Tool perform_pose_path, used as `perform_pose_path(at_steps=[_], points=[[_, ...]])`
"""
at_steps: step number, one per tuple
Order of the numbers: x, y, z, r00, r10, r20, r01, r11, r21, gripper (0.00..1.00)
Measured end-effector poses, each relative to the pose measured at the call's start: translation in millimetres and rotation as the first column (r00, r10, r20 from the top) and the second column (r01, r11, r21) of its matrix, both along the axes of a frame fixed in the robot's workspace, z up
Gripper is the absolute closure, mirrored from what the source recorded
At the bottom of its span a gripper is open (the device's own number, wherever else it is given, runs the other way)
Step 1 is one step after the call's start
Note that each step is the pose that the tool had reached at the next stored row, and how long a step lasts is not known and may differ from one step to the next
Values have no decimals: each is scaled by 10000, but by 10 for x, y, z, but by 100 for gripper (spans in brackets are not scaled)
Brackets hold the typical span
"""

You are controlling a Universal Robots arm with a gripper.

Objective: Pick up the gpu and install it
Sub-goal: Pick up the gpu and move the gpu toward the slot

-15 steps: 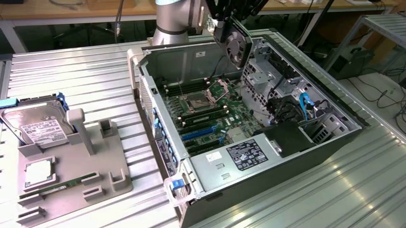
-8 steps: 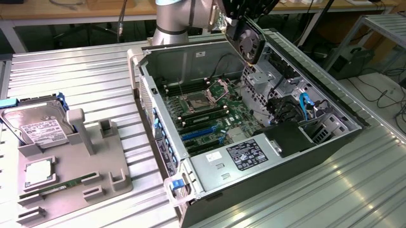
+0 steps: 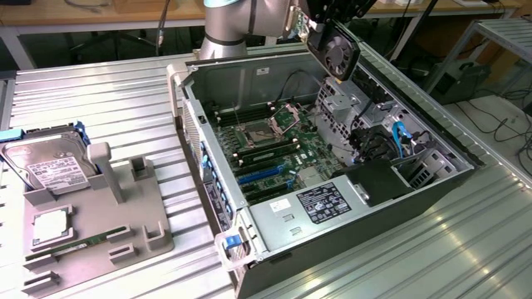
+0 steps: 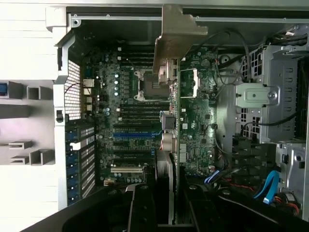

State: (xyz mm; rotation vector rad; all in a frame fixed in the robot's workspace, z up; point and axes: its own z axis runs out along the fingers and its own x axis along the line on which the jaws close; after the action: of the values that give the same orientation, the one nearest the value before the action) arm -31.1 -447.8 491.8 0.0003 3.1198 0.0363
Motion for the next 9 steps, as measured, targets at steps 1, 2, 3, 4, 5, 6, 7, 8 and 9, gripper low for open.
perform_pose_path(at_steps=[1,2,3,4,5,6,7,8,9], points=[[7,0,0,10000,1,0,-1,10000,0,73],[7,0,0,10000,1,0,-1,10000,0,73],[7,0,0,10000,0,0,0,10000,1,73],[7,0,0,10000,0,0,0,10000,0,73],[7,0,0,10000,0,0,0,10000,0,73],[7,0,0,10000,0,0,0,10000,0,73],[7,0,0,10000,0,0,0,10000,0,73],[7,0,0,10000,0,0,0,10000,0,73],[7,0,0,10000,0,0,0,10000,0,73]])
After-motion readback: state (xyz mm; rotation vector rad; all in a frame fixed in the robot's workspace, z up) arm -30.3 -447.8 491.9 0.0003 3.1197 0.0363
